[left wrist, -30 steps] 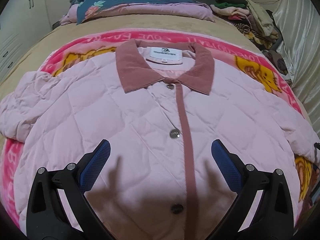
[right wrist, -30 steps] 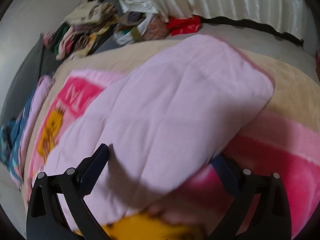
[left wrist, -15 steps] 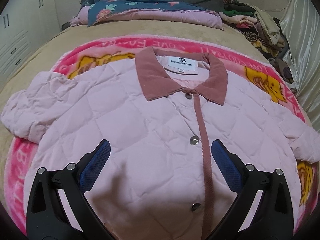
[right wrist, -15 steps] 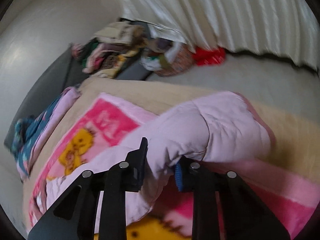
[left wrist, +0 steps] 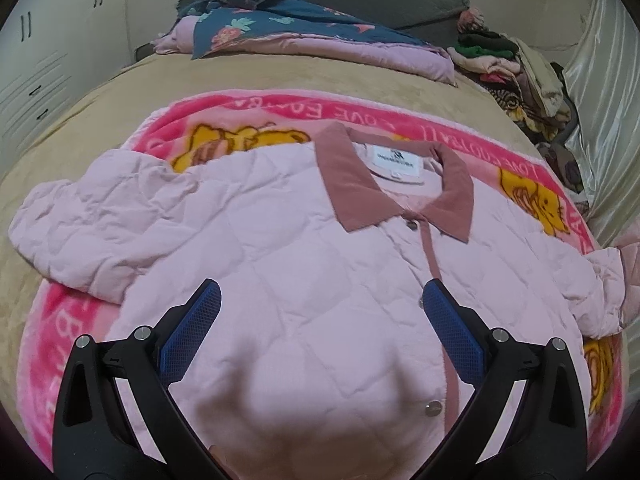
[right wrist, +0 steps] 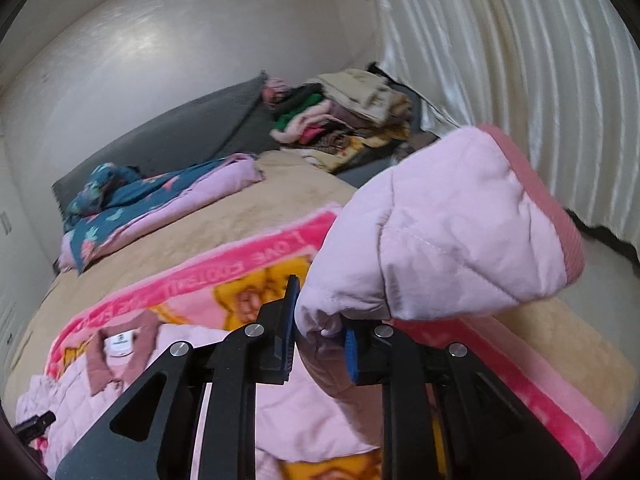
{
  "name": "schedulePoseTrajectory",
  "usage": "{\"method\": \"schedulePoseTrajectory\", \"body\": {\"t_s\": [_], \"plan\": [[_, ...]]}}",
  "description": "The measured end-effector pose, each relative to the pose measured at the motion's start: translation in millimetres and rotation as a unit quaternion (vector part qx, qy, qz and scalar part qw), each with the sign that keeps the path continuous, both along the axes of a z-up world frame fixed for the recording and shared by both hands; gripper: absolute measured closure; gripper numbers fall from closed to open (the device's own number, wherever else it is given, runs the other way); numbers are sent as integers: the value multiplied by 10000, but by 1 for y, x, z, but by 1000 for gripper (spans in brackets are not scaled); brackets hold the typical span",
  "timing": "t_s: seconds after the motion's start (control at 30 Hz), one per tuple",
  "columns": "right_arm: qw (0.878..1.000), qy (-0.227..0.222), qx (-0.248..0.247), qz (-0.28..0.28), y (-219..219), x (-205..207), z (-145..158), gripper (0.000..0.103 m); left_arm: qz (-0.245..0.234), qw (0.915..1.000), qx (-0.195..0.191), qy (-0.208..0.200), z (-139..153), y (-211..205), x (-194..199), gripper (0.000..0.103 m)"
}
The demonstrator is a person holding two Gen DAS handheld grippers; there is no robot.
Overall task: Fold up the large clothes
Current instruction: 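Lift the sleeve with the right gripper and lay it across the jacket front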
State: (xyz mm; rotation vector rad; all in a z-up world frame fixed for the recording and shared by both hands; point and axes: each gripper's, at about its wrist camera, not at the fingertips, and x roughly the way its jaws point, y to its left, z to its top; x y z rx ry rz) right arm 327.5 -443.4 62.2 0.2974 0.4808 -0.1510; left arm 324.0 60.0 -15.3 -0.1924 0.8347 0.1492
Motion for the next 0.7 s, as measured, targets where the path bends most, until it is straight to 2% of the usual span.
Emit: {"method": "schedulePoseTrajectory", "body": {"t_s": [0.17,0.47,0.7], "plan": [[9994,-83,-95,310,35,2,15,85,183,9997,-2,-160,11,24,-4,8],[9962,-174,-217,825,94,6,30,85,293,9993,-93,-194,20,49,-10,8],[9909,-240,-236,1304,150,23,43,85,359,9983,-364,-269,21,71,-12,8]]}}
